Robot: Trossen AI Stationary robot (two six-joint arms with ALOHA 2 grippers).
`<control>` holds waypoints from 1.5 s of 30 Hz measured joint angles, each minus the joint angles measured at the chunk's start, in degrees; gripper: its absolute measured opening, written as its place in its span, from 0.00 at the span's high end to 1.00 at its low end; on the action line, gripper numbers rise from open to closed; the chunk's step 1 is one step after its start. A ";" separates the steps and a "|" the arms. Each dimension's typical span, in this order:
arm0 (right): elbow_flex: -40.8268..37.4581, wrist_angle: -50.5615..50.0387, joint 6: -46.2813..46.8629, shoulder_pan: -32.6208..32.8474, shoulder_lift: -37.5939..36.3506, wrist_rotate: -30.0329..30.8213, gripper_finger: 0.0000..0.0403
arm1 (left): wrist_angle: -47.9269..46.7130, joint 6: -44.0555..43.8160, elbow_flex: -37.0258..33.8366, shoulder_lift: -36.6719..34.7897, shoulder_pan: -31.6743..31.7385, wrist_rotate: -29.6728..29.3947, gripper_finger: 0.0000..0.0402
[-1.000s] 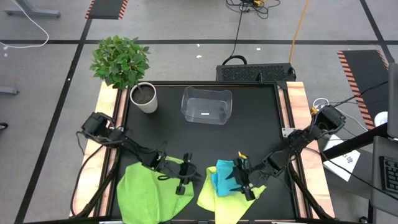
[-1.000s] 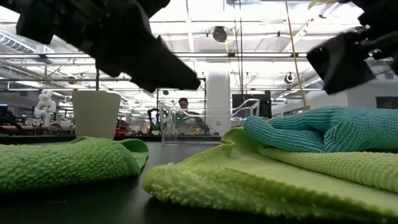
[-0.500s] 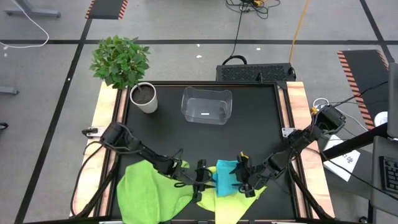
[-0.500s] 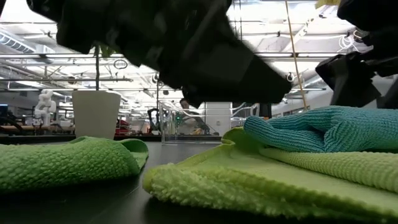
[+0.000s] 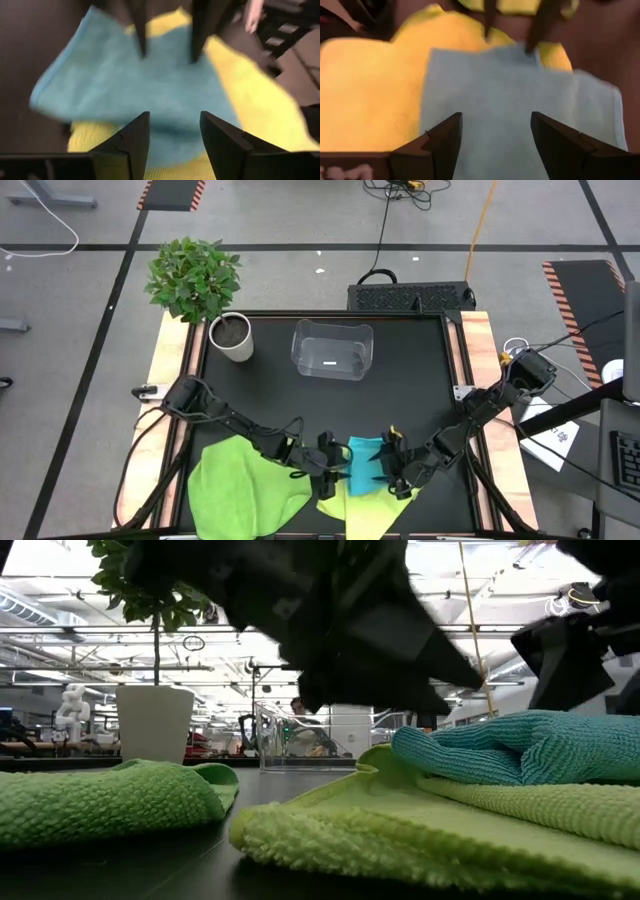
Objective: Fold microfiber towels
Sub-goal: Fold the blue towel
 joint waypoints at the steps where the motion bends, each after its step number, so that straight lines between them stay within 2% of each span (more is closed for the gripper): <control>1: 0.02 1.01 -1.44 0.00 0.00 -0.08 0.44 | -0.80 -0.63 -0.02 0.02 -0.09 -0.59 0.56; 5: 0.04 3.60 -6.20 -0.06 0.00 -0.84 0.44 | -1.21 -2.35 -0.02 0.00 -0.49 -1.61 0.57; 13: 0.09 5.09 -8.63 -1.80 0.00 -3.63 0.44 | -1.97 -5.06 -0.02 0.00 -1.41 -1.75 0.57; 21: 1.57 5.01 -14.66 -6.00 0.00 -8.07 0.44 | -7.46 -6.35 -1.11 0.88 -0.56 -8.22 0.57; 32: 8.76 -7.07 -25.45 -9.92 0.02 -20.08 0.44 | -0.44 -4.63 -1.09 7.06 2.50 -7.00 0.57; 38: 11.78 -15.54 -29.71 -12.62 0.02 -22.17 0.44 | 1.17 -1.72 -1.25 7.21 2.67 -6.50 0.57; 45: 11.82 -16.55 -33.28 -17.39 0.02 -31.02 0.44 | 0.74 -1.44 -1.31 7.26 2.98 -5.37 0.57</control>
